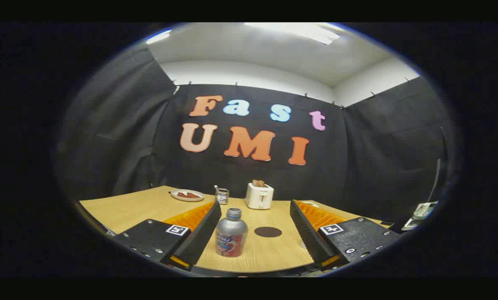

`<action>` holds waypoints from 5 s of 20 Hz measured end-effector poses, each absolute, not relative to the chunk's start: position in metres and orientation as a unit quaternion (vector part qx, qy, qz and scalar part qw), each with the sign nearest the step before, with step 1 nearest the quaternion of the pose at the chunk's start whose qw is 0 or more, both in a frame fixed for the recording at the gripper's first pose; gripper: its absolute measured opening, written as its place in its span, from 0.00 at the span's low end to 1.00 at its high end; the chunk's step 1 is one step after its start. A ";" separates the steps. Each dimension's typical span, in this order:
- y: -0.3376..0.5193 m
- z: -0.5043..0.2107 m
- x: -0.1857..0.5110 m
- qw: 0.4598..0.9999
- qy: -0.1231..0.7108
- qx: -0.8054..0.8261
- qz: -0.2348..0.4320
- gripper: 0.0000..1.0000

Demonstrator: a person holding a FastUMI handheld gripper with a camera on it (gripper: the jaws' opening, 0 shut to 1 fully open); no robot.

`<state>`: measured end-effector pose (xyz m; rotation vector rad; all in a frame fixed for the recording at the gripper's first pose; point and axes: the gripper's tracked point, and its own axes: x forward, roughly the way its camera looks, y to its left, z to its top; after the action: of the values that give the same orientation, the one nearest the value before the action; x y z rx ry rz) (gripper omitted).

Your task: Take the bottle from table, then pour the juice into the cup, finally place the bottle on the coaster

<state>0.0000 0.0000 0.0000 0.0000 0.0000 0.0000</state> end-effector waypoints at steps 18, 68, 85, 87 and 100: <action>0.032 -0.014 0.003 0.996 0.045 0.058 0.051 0.98; 0.042 -0.186 0.057 0.958 0.259 0.120 0.018 0.76; -0.011 -0.185 0.071 0.911 0.280 0.299 -0.036 0.76; -0.016 -0.186 0.074 0.899 0.281 0.331 -0.045 0.76; -0.032 -0.197 0.096 0.798 0.263 0.535 -0.094 0.76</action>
<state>0.0959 -0.0325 -0.1974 1.1477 0.5640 -0.2024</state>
